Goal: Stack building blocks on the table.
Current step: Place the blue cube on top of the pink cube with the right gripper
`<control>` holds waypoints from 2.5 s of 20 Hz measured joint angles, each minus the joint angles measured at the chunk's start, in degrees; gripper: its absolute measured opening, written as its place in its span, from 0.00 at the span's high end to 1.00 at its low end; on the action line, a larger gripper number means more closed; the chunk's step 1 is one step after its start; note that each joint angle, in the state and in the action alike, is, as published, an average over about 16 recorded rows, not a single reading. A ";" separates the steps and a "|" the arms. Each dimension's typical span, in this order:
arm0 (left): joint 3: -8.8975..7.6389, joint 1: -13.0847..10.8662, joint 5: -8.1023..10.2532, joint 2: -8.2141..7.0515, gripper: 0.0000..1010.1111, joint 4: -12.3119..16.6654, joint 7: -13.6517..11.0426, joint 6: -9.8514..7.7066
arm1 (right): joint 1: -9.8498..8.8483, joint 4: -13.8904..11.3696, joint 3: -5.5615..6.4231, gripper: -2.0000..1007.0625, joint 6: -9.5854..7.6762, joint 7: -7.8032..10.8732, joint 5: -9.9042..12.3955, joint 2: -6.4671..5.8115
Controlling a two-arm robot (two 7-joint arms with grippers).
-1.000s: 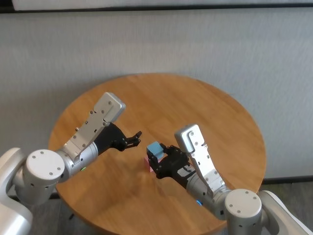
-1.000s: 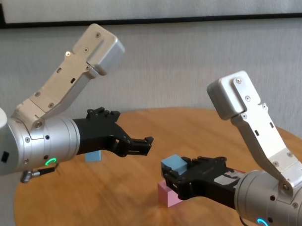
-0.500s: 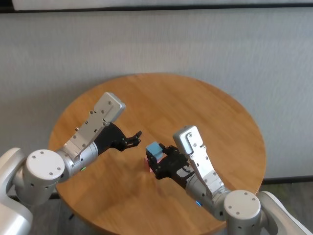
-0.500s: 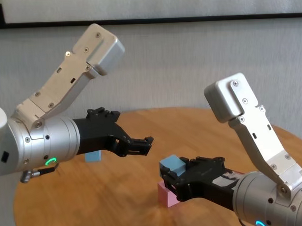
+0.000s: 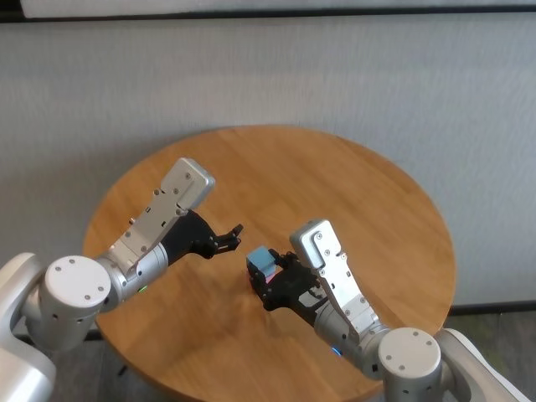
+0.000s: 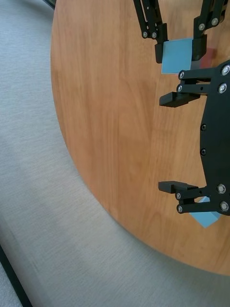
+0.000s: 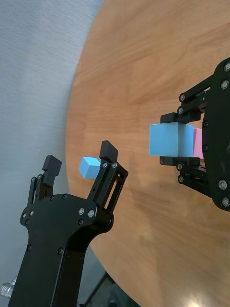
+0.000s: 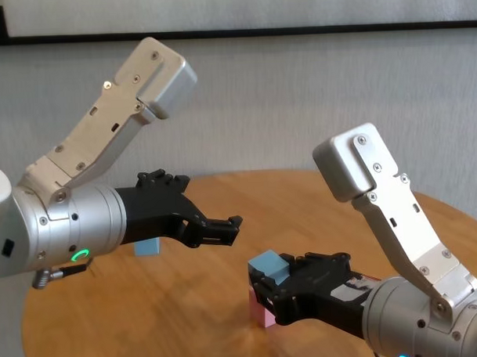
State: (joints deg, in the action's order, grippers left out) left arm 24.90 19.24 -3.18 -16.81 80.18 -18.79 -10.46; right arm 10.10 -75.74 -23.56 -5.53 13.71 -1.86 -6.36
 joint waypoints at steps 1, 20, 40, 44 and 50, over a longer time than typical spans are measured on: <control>0.00 0.00 0.00 0.00 0.01 0.00 0.00 0.00 | 0.01 0.06 -0.01 0.64 0.01 0.00 -0.10 0.04; 0.00 0.00 0.00 0.00 0.01 0.00 0.00 0.00 | 0.39 1.04 0.01 0.64 0.17 0.06 -1.14 0.64; 0.00 0.00 0.00 0.00 0.01 0.00 0.00 0.00 | 0.79 1.88 0.05 0.60 0.31 0.19 -1.61 0.78; 0.00 0.00 0.00 0.00 0.01 0.00 0.00 0.00 | 0.76 1.86 0.12 0.53 0.55 0.19 -1.59 0.78; 0.00 0.00 0.00 0.00 0.01 0.00 0.00 0.00 | 0.52 1.25 0.57 0.35 1.22 0.33 -0.97 0.78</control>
State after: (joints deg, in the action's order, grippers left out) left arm 24.90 19.24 -3.18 -16.81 80.18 -18.79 -10.46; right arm 10.62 -74.48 -22.99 -4.31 14.04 -2.83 -5.58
